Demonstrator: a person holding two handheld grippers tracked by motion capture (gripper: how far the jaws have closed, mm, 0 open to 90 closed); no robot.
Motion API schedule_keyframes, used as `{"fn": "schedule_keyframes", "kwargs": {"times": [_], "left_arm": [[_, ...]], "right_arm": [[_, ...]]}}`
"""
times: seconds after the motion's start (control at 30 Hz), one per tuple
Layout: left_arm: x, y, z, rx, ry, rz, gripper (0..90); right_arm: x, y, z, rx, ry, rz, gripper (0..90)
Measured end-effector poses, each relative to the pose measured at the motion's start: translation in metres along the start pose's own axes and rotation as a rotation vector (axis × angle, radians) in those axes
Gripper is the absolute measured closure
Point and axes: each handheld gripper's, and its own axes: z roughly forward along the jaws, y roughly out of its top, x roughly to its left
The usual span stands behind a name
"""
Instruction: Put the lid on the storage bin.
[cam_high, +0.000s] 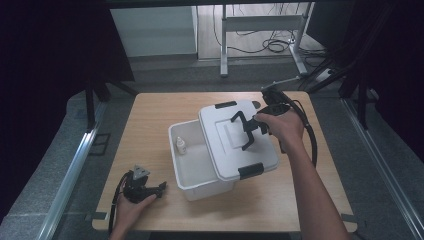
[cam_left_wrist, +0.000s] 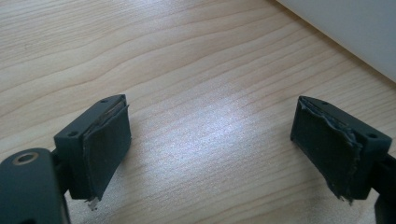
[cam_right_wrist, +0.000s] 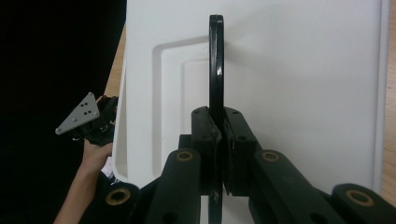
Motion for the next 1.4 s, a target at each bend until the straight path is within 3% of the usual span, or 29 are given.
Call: {"fn": "schedule_keyframes", "kwargs": {"times": [1.4], "left_arm": [[-0.001, 0.001, 0.001, -0.003, 0.000, 0.005, 12.0]], "right_arm": [[0.065, 0.003, 0.053, 0.069, -0.014, 0.019, 84.9]]}}
